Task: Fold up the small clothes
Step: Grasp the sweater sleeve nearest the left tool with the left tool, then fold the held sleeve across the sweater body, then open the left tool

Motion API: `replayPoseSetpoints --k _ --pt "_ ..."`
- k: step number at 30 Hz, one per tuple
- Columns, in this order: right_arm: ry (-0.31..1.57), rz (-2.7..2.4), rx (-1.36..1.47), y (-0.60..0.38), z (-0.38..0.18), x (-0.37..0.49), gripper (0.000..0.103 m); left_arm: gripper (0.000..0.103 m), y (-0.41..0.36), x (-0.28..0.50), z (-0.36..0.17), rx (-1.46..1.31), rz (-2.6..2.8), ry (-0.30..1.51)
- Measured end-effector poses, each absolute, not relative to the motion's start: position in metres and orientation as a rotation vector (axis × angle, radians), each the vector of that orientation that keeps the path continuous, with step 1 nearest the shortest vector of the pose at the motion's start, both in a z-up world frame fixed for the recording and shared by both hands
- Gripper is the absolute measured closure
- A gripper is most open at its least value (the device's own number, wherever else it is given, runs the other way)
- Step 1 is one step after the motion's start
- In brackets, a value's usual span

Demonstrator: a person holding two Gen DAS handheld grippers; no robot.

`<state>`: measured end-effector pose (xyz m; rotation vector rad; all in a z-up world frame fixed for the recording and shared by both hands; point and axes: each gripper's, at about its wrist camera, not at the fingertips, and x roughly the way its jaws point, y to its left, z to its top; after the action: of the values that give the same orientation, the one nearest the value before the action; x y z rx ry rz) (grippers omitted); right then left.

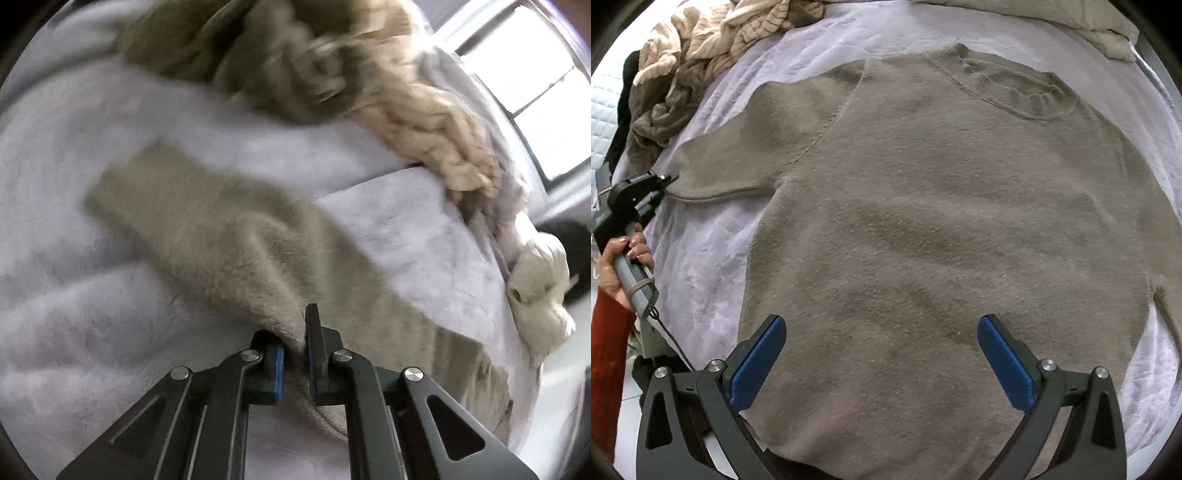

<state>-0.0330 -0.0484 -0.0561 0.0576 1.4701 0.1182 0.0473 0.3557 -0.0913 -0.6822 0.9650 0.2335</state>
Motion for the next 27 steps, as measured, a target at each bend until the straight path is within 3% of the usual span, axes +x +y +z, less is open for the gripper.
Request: replayPoseSetpoints --k 8,14,25,26,27 --pt "1.424 0.109 0.137 -0.078 -0.045 -0.041 0.0 0.093 0.266 0.074 -0.023 -0.609 -0.116 0.832" --pt "1.392 0.035 0.213 -0.128 -0.041 -0.047 0.0 0.093 0.155 0.092 0.006 -0.553 -0.361 0.83" --pt "1.382 -0.126 0.352 -0.229 -0.059 -0.072 0.0 0.093 -0.057 0.097 -0.05 -0.218 -0.511 1.044" --pt "1.384 -0.135 0.356 -0.234 -0.061 -0.073 0.0 0.09 -0.066 0.095 -0.057 -0.179 -0.487 1.06" --pt "1.384 -0.143 0.357 -0.239 -0.063 -0.073 0.0 0.073 -0.073 0.094 -0.064 -0.138 -0.462 1.076"
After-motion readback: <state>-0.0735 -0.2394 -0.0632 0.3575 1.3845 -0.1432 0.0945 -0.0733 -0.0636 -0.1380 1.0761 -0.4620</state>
